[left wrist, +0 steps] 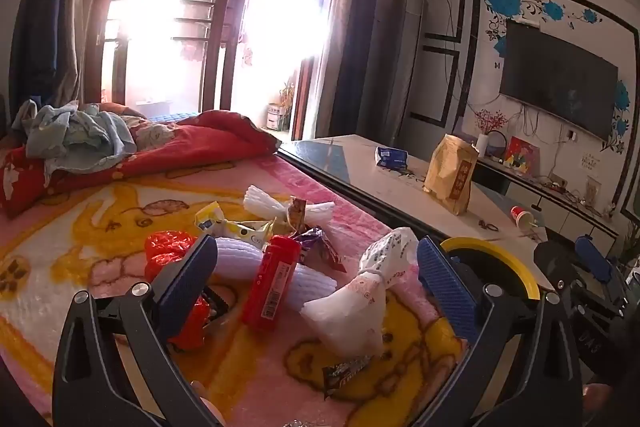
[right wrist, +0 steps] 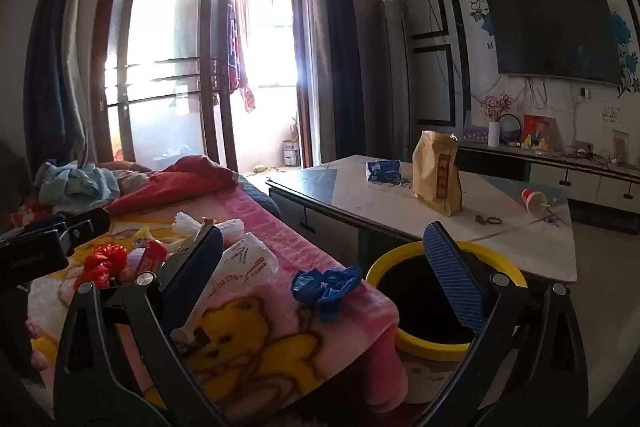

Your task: Collect trash

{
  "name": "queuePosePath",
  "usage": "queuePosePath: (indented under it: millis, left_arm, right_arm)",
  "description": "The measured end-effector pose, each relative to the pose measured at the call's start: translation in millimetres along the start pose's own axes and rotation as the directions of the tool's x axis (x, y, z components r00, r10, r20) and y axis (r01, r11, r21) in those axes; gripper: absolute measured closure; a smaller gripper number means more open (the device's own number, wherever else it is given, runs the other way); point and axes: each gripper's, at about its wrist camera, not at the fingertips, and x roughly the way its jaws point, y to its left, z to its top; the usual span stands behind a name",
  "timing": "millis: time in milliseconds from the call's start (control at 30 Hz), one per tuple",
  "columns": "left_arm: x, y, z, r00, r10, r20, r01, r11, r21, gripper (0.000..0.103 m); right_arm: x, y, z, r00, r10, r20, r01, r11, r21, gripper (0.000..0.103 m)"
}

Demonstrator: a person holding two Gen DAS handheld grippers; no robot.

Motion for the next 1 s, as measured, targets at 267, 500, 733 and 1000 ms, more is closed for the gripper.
queuePosePath:
  millis: [267,500,733,1000]
  left_arm:
    - [-0.4,1.0,0.6,1.000,-0.004,0.000,0.004,1.000,-0.014,0.006]
    - [0.1,1.5,0.5,1.000,-0.008,-0.002,0.008,1.000,-0.015,0.006]
    - [-3.6,-1.3,0.1,1.000,-0.015,-0.002,0.015,1.000,-0.013,0.006]
    - [-5.8,-2.4,0.2,1.000,-0.018,-0.001,0.018,1.000,-0.013,0.006]
  right_arm:
    - [-0.1,2.0,0.1,1.000,-0.003,0.014,0.003,1.000,-0.013,0.011]
    - [0.9,0.2,0.0,1.000,-0.015,0.005,0.015,1.000,0.002,0.011]
    - [2.9,0.5,-3.2,1.000,-0.017,0.001,0.017,1.000,-0.003,0.011]
    - [3.9,0.4,-3.9,1.000,-0.016,-0.002,0.016,1.000,-0.006,0.011]
